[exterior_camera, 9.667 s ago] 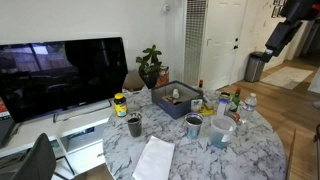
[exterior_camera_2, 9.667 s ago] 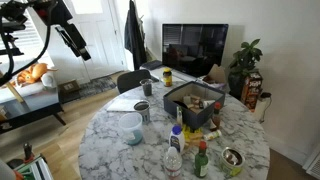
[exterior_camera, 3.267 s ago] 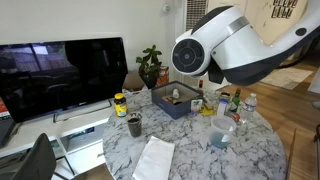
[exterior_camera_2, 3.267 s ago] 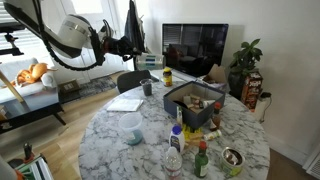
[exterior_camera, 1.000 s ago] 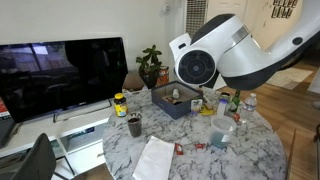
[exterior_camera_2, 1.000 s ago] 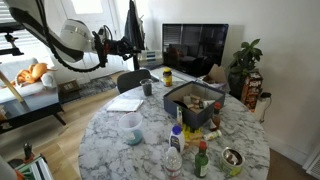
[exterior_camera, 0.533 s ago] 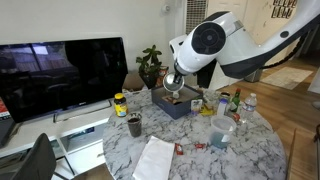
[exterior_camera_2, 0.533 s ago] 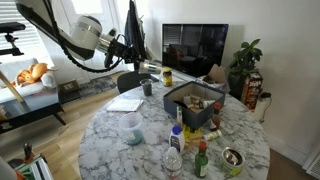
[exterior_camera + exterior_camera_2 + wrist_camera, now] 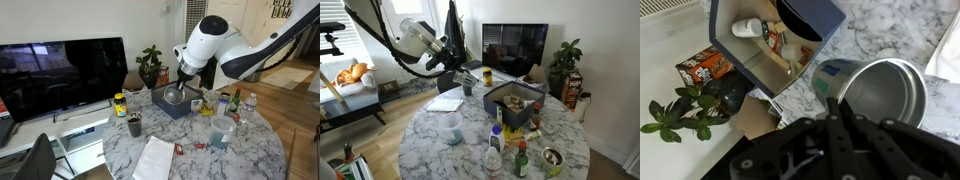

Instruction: Pick up the metallic cup and pour its content on the table, pick up the two red sachet and put it in the frost cup one at a time

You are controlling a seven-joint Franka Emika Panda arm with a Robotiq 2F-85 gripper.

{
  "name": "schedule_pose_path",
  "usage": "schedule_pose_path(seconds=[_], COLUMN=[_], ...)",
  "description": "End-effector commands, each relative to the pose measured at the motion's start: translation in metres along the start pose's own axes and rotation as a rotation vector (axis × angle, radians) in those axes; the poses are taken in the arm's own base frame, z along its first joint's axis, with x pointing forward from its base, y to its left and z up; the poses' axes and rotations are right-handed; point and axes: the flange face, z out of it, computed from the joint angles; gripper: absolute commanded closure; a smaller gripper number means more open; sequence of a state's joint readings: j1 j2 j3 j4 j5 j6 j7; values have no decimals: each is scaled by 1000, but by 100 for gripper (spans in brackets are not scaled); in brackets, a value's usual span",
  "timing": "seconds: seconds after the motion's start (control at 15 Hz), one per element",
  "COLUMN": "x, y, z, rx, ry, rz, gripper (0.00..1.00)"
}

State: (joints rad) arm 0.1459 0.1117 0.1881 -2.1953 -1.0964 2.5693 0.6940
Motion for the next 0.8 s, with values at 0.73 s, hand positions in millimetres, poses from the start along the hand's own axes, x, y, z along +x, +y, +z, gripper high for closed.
schedule_pose_path(seconds=[0.73], x=[-19], y=[3], z=[68], rx=[403], ry=[-226], rz=[18], gripper=[99])
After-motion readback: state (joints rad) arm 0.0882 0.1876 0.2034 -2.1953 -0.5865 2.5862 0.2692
